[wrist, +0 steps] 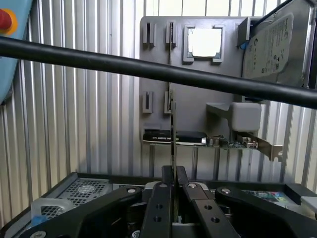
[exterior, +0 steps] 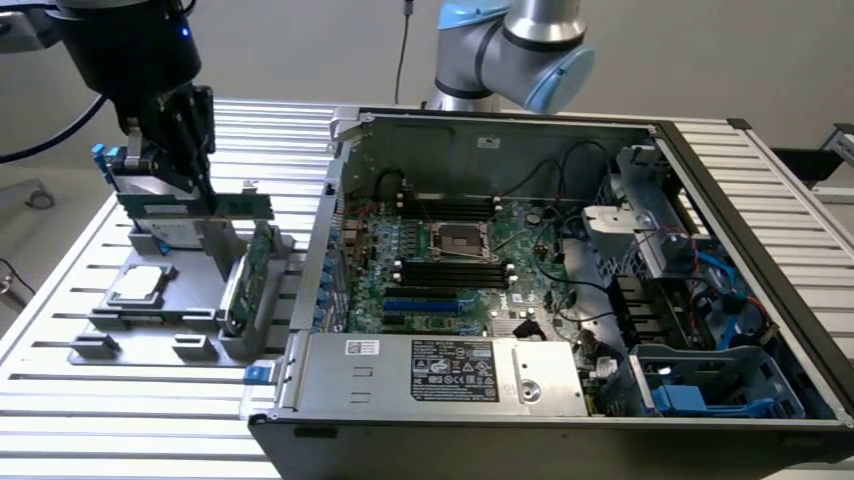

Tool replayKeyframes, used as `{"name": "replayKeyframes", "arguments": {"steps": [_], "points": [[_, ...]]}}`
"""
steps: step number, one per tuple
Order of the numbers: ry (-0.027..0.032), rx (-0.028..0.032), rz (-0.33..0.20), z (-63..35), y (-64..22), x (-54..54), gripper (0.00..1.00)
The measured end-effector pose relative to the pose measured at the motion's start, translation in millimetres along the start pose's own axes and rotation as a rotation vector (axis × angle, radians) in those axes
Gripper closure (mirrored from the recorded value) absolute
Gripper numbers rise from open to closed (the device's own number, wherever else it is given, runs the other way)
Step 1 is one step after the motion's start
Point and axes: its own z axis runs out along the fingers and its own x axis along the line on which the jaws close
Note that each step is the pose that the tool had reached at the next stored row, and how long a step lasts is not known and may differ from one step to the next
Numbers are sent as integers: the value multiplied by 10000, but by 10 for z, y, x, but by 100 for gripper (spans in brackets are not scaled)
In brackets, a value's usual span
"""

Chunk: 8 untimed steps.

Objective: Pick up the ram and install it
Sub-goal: 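Pick up the ram and move it above insertion slot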

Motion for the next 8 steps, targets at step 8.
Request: {"name": "replayKeyframes", "arguments": {"steps": [8], "points": [[-69, -2, 2, -69, -285, -14, 86]]}}
